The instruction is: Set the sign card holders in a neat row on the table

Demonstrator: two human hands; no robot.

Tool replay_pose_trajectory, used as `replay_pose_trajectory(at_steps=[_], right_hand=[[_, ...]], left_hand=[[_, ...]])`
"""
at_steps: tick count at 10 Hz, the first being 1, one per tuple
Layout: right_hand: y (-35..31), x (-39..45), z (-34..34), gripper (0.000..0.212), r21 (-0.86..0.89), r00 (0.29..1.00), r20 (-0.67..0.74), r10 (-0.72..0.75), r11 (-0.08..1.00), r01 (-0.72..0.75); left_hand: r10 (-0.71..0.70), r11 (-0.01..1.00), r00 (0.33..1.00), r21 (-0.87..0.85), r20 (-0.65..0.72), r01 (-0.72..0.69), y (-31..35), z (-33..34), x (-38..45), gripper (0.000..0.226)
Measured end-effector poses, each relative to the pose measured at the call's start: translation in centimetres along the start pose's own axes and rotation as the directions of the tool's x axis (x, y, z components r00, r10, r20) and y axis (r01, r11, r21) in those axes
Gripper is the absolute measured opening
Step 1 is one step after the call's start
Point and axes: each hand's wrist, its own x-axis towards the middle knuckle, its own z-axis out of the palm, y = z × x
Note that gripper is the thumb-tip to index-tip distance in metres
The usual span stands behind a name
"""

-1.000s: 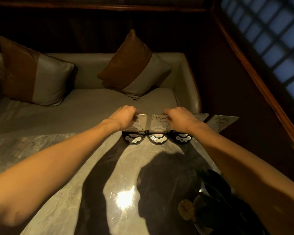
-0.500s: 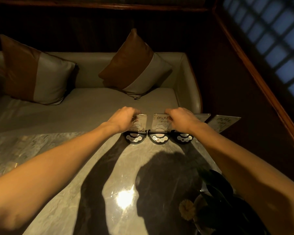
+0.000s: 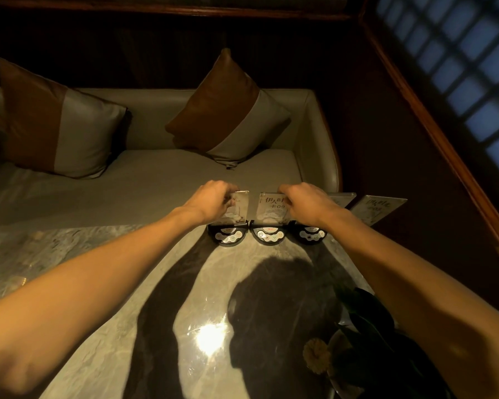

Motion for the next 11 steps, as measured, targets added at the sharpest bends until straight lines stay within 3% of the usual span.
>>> replay_pose_trajectory(at_steps=[5, 9, 11], right_hand=[[0.0, 0.1, 0.2, 0.022, 0.028, 1.0, 0.007, 0.015, 0.999, -0.015], [0.1, -0.1, 0.6, 0.024, 0.02, 1.0, 0.008, 0.009, 1.0, -0.009], [0.5, -0.2, 0.9, 0.023, -0.023, 0.998, -0.06, -0.024, 0.999, 0.023]], left_hand=[[0.04, 0.999, 0.995, -0.031, -0.096, -0.044, -0.4, 1.0, -0.6, 0.013], [0.03, 0.998, 0.999, 0.055, -0.037, -0.028, -0.5, 0.9, -0.5, 0.046], [-0.023, 0.994, 1.0, 0.11, -0.015, 0.025, 0.0, 0.7, -0.3, 0.06]])
